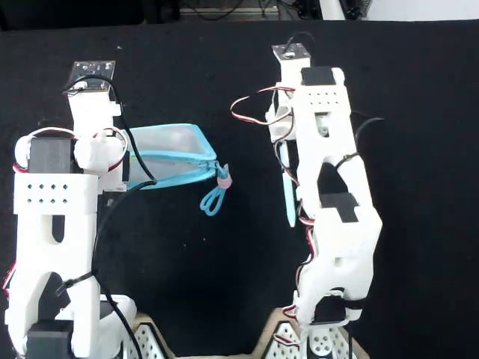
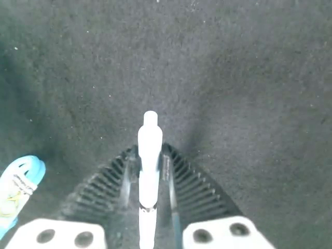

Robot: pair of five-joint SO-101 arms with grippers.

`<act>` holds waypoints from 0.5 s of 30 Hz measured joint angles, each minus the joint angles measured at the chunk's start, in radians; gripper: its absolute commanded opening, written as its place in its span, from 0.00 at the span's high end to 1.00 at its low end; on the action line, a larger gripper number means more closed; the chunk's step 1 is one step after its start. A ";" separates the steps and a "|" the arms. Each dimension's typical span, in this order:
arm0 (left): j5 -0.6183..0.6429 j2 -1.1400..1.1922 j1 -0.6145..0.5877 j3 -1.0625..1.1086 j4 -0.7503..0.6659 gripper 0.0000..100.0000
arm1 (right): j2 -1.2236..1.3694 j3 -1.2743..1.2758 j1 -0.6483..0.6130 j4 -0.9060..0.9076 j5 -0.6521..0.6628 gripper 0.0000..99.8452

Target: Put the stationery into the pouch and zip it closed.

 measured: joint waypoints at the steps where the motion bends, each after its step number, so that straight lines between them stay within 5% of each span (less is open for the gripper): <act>1: 0.000 0.000 0.000 0.000 0.000 0.97 | -0.008 0.009 0.000 -0.006 0.000 0.99; 15: 0.000 0.000 0.000 0.000 0.000 0.97 | -0.114 0.115 0.000 -0.054 0.000 0.99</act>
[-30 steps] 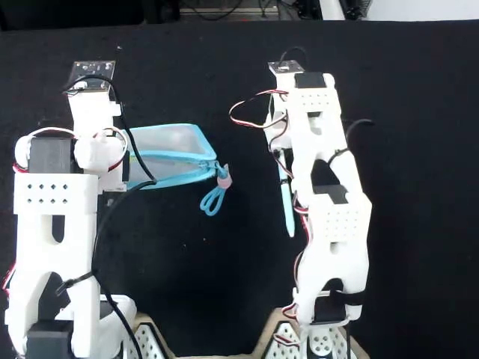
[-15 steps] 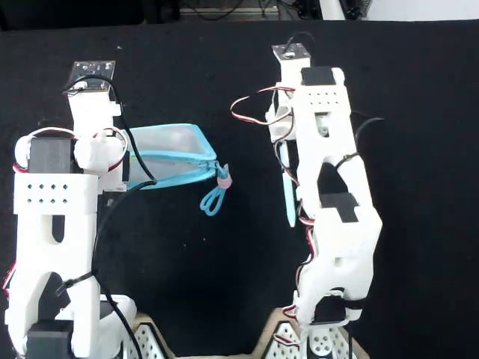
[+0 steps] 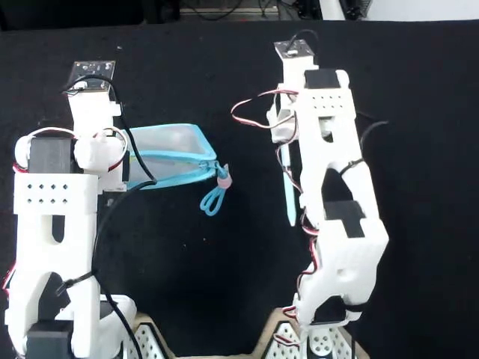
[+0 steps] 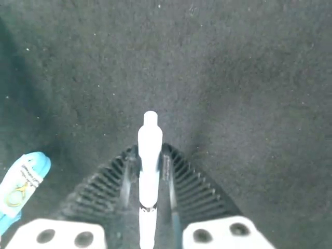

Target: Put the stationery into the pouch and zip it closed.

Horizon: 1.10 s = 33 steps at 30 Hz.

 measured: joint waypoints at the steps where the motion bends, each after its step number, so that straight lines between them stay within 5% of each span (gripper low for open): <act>1: 0.000 0.000 0.000 0.000 0.000 0.97 | -0.005 0.015 0.000 -0.009 0.000 0.99; 33: 0.000 0.000 0.000 0.000 0.000 0.97 | -0.281 0.299 0.000 -0.183 0.000 0.99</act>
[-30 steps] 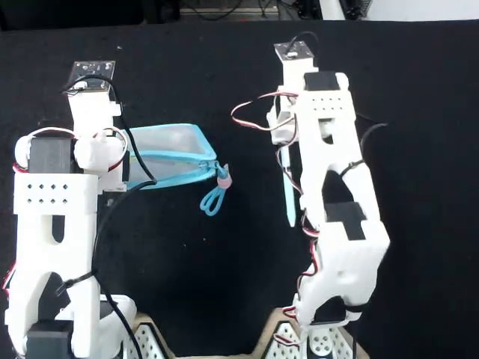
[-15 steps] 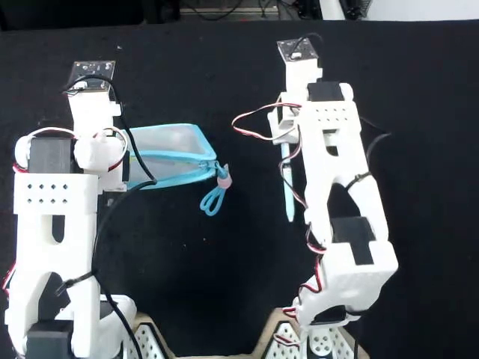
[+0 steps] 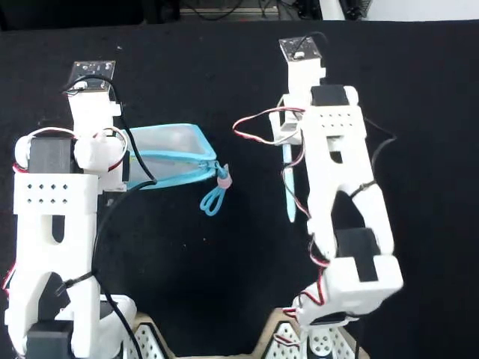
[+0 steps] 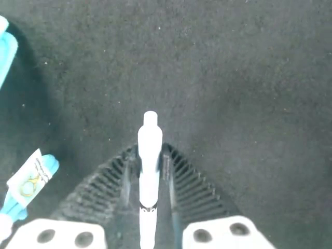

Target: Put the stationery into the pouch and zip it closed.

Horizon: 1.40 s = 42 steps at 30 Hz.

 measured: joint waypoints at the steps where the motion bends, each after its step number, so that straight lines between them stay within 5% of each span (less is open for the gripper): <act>1: 0.000 0.000 0.000 0.000 0.000 0.97 | -0.017 0.009 0.000 0.000 -0.008 0.99; 18: 0.000 0.000 0.000 0.000 0.000 0.97 | -0.391 0.407 0.000 -0.282 -0.049 0.99; 31: 0.000 0.000 0.000 0.000 0.000 0.97 | -0.489 0.434 0.000 -0.252 -0.198 0.99; 42: 0.000 0.000 0.000 0.000 0.000 0.97 | -0.819 0.608 -0.002 -0.262 -0.219 0.99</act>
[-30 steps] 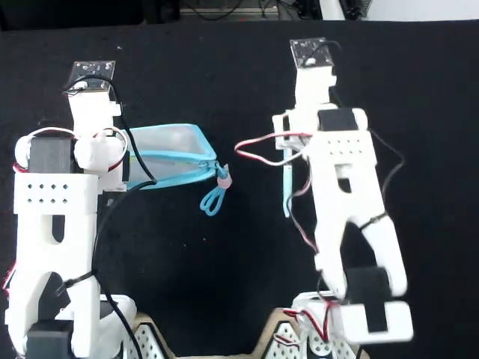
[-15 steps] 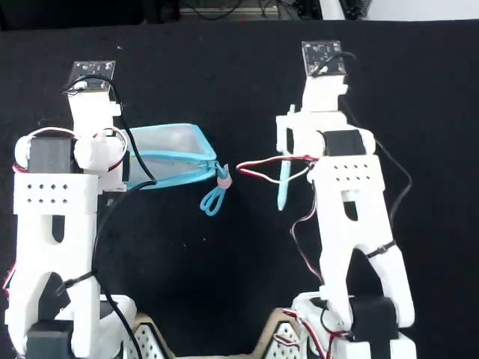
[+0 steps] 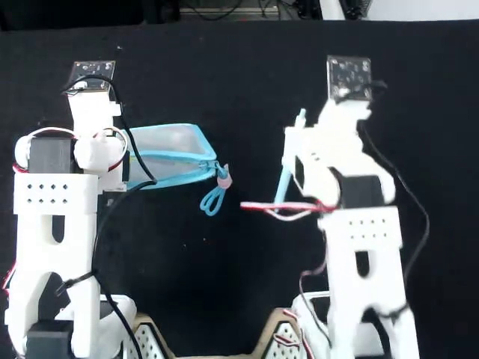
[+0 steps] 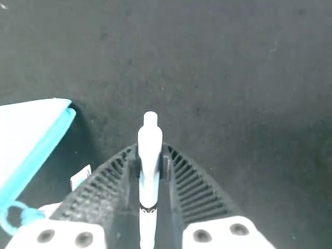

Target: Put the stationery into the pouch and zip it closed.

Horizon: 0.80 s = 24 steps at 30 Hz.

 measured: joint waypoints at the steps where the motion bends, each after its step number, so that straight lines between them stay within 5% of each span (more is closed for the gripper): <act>1: 0.000 0.000 0.000 0.000 0.000 0.97 | -0.032 0.020 0.000 -0.009 0.000 0.99; 11: 0.000 0.000 0.000 0.000 0.000 0.97 | -0.245 0.087 -0.003 -0.021 -0.002 0.99; 24: 0.000 0.000 0.000 0.000 0.000 0.97 | -0.301 0.092 -0.190 -0.018 -0.002 0.99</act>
